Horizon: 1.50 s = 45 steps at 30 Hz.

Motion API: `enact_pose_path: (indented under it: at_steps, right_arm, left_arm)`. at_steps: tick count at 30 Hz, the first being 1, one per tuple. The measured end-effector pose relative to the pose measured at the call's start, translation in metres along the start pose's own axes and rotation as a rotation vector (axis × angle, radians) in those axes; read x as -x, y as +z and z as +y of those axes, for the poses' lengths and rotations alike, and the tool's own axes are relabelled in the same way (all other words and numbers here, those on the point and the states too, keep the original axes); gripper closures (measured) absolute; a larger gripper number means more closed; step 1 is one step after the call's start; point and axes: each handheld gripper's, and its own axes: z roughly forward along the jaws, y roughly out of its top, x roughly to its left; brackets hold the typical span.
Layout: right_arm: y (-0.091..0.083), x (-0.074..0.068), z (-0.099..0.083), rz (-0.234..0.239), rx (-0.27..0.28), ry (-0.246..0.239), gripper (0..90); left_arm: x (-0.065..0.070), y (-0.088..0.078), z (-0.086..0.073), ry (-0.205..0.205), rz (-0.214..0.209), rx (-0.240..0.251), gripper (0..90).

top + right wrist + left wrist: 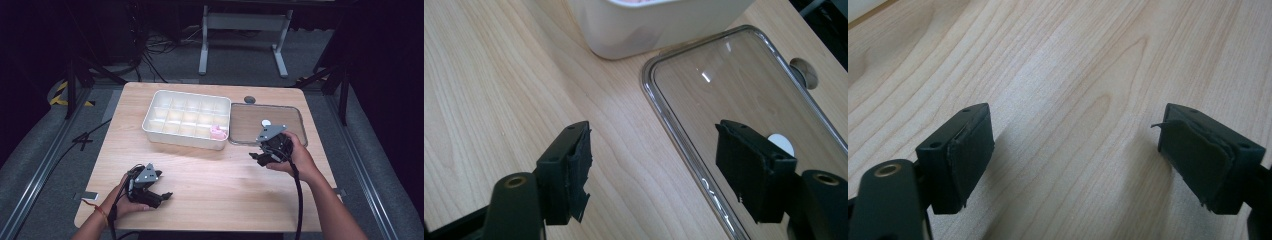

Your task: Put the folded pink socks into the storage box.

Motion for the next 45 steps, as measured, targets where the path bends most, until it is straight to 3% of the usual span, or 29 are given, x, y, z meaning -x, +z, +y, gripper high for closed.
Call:
enact_pose_path:
  at_steps: [16,45]
  right_arm:
    - [0.003,-0.013,-0.030,-0.006,-0.014,0.022,30.3]
    - [-0.001,-0.028,-0.104,0.014,0.017,0.127,28.8]
  left_arm:
    - [0.000,0.000,0.000,0.000,0.000,0.000,14.9]
    - [0.000,0.000,0.000,0.000,0.001,0.000,14.9]
